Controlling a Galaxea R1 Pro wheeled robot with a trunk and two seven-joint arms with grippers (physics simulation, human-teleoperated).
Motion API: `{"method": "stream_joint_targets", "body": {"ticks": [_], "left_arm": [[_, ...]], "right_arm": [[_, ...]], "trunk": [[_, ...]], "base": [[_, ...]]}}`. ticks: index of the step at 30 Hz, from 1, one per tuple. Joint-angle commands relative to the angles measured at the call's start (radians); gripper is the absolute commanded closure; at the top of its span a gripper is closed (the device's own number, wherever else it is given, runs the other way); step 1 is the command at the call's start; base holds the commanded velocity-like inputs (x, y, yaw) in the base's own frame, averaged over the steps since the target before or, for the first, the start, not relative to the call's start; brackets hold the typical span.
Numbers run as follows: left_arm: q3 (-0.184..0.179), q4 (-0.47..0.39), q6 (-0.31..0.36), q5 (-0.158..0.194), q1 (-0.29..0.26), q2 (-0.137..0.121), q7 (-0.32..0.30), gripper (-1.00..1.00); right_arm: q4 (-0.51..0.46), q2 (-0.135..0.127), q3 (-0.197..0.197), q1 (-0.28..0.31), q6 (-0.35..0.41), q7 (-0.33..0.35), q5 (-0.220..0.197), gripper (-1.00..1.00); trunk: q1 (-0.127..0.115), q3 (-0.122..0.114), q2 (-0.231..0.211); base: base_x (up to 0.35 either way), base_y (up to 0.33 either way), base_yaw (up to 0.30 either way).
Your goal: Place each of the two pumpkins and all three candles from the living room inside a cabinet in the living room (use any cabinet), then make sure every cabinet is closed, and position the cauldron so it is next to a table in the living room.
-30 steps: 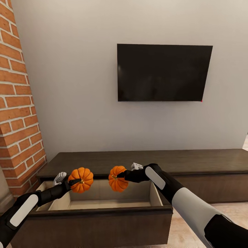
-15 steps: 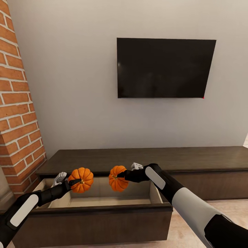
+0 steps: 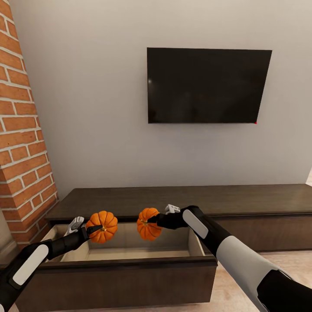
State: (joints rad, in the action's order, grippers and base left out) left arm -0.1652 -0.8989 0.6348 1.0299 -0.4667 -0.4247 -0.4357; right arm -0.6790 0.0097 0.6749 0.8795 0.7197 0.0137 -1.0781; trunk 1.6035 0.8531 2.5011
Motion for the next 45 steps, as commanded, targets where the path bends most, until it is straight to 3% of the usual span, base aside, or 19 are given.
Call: {"method": "stream_joint_targets", "body": {"ticks": [1,10,15,20,26,30,36,39,45], "left_arm": [[-0.002,0.000,0.003,0.006,-0.001,-0.001,0.001,1.00],[-0.002,0.000,0.003,0.006,-0.001,-0.002,0.000,1.00],[-0.003,-0.006,0.004,0.004,-0.001,-0.001,0.003,1.00],[-0.003,-0.008,0.007,0.004,-0.001,0.000,0.029,1.00],[-0.002,-0.039,0.013,0.004,-0.001,-0.003,0.053,1.00],[-0.001,-0.067,0.016,0.005,-0.001,-0.003,0.126,1.00],[-0.002,-0.117,0.017,0.007,-0.001,0.000,0.258,1.00],[-0.004,-0.123,0.017,0.007,-0.001,0.000,0.278,1.00],[-0.007,-0.137,0.016,0.007,-0.001,0.001,0.294,1.00]], "right_arm": [[0.001,0.000,0.001,0.001,0.007,-0.002,0.000,1.00],[-0.001,-0.001,-0.001,0.001,0.005,-0.001,0.000,1.00],[-0.001,-0.001,-0.002,0.001,0.005,0.000,0.000,1.00],[0.000,0.000,-0.002,0.001,0.009,-0.004,0.000,1.00],[0.001,0.001,-0.001,0.001,0.009,-0.057,0.000,1.00],[0.001,0.001,0.001,0.001,0.006,-0.107,0.000,1.00],[0.002,0.002,0.003,0.001,0.006,-0.123,0.000,1.00],[0.002,0.002,0.003,0.001,0.006,-0.125,0.000,1.00],[0.002,0.003,0.003,0.001,0.005,-0.126,0.000,1.00]], "trunk": [[0.000,0.001,0.001],[0.000,0.001,0.001],[0.002,0.020,0.002],[0.002,0.020,0.002],[0.002,0.020,0.002],[0.002,0.020,0.002],[0.004,0.036,0.003],[0.004,0.036,0.003],[0.007,0.059,0.004]], "base": [[0.000,0.000,0.000],[0.000,0.000,0.000],[0.000,0.000,0.000],[0.000,0.000,0.000],[0.000,0.000,0.000],[0.000,0.000,0.000],[0.000,0.000,0.000],[0.000,0.000,0.000],[0.000,0.000,0.000]]}}
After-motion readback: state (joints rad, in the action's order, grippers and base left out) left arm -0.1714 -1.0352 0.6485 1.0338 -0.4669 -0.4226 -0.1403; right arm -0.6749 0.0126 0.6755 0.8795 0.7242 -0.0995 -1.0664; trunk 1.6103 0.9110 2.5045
